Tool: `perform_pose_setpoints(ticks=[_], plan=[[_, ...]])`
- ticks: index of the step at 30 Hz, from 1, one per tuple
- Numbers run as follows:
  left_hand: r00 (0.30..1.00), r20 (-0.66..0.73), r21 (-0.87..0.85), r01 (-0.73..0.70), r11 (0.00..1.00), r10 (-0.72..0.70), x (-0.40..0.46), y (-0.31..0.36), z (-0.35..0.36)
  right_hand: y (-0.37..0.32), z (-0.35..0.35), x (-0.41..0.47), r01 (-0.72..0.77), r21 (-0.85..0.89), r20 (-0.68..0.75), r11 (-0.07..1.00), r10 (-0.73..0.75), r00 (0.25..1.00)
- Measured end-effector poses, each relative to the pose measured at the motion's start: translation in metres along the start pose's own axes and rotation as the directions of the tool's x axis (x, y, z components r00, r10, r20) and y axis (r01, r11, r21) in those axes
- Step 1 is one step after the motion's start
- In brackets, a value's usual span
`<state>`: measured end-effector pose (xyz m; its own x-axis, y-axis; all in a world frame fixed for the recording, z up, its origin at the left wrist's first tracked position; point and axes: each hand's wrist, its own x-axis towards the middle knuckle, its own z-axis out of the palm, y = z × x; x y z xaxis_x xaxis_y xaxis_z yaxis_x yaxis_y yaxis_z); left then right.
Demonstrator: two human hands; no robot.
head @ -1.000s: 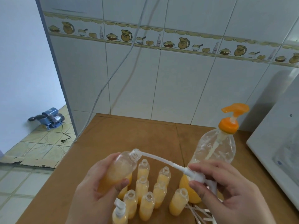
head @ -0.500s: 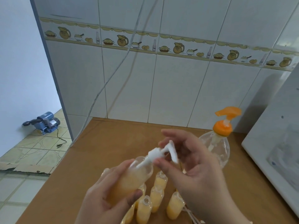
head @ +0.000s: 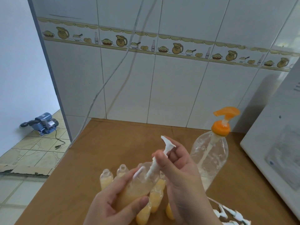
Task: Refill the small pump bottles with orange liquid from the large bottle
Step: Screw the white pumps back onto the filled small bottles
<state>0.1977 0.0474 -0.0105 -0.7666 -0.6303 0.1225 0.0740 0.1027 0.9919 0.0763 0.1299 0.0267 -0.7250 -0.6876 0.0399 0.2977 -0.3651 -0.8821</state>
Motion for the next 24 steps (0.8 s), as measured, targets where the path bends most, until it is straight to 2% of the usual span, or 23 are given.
perform_pose_setpoints(ticks=[4, 8, 12, 17, 21, 24], plan=[[1.0, 0.026, -0.027, 0.014, 1.0, -0.013, 0.001, 0.002, -0.003, 0.008, -0.004, 0.0, -0.071, 0.27, 0.022, 0.96, 0.067, 0.997], [0.996, 0.018, 0.116, -0.086, 0.99, 0.084, -0.002, 0.001, -0.001, 0.011, -0.008, -0.002, -0.07, 0.18, -0.025, 0.981, 0.076, 0.997], [0.999, 0.001, 0.027, -0.035, 0.999, 0.035, -0.001, 0.002, -0.002, 0.006, -0.011, -0.006, -0.142, 0.262, 0.119, 0.954, 0.114, 0.986], [0.999, 0.018, 0.082, -0.051, 0.995, 0.05, -0.004, 0.001, 0.0, 0.014, -0.01, -0.005, -0.106, 0.231, 0.001, 0.967, 0.109, 0.994], [0.999, -0.025, 0.07, -0.029, 0.997, 0.031, -0.004, 0.0, -0.001, 0.016, -0.008, -0.007, -0.201, 0.35, 0.066, 0.915, 0.19, 0.98], [0.991, -0.051, 0.19, -0.11, 0.976, 0.121, -0.005, -0.006, 0.0, 0.024, -0.008, -0.007, -0.166, 0.327, -0.046, 0.93, 0.191, 0.981]])
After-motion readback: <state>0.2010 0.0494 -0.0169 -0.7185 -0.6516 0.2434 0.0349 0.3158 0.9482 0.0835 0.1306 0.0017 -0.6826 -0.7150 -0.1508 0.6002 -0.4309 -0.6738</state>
